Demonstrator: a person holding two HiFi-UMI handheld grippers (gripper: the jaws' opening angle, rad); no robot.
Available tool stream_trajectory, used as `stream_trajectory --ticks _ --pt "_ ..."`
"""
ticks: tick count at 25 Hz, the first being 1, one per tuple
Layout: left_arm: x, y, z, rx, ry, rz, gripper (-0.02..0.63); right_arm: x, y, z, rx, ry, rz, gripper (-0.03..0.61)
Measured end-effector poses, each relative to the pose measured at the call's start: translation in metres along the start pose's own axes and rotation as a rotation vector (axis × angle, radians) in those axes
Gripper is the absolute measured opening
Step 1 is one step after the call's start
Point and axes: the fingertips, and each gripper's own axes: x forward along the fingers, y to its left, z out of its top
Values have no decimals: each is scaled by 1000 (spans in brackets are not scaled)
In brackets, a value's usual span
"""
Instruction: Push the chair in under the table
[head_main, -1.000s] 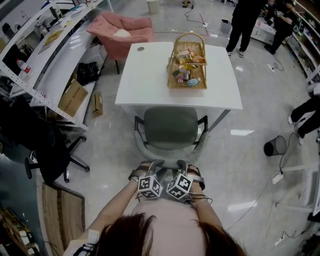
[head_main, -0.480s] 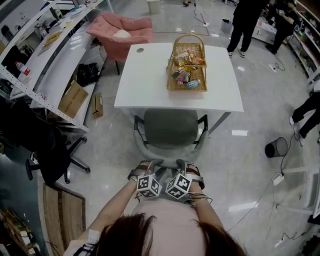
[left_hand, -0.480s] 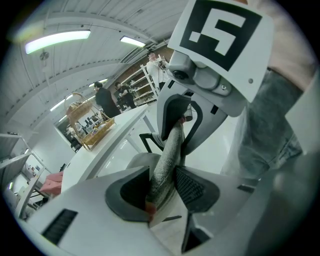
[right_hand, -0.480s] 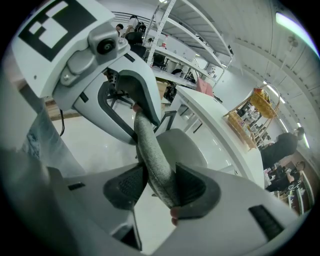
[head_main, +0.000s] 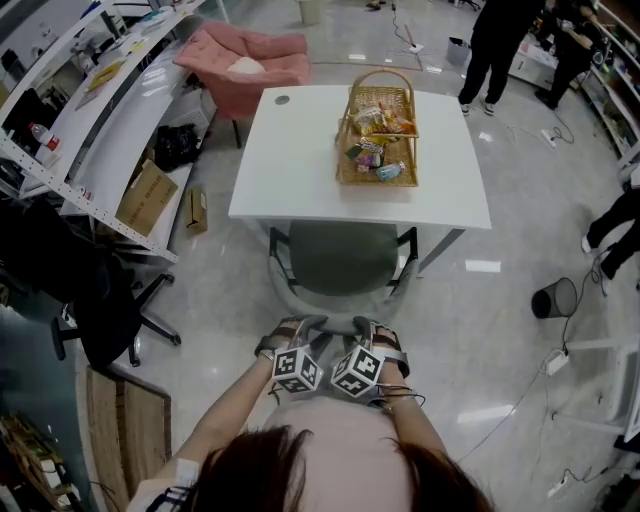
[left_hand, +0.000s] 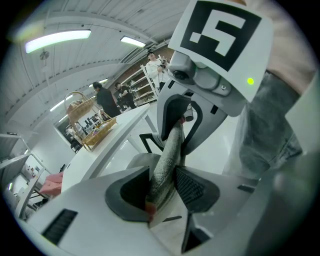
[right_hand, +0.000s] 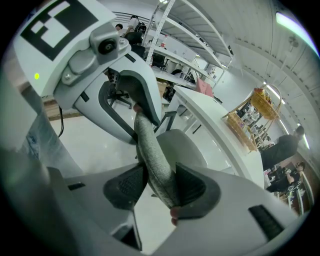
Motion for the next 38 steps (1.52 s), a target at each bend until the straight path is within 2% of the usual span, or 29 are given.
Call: stream_trajectory --ticks 38 --pt "38 63 4 -14 -7 30 163 36 -63 16 -24 -13 1 179"
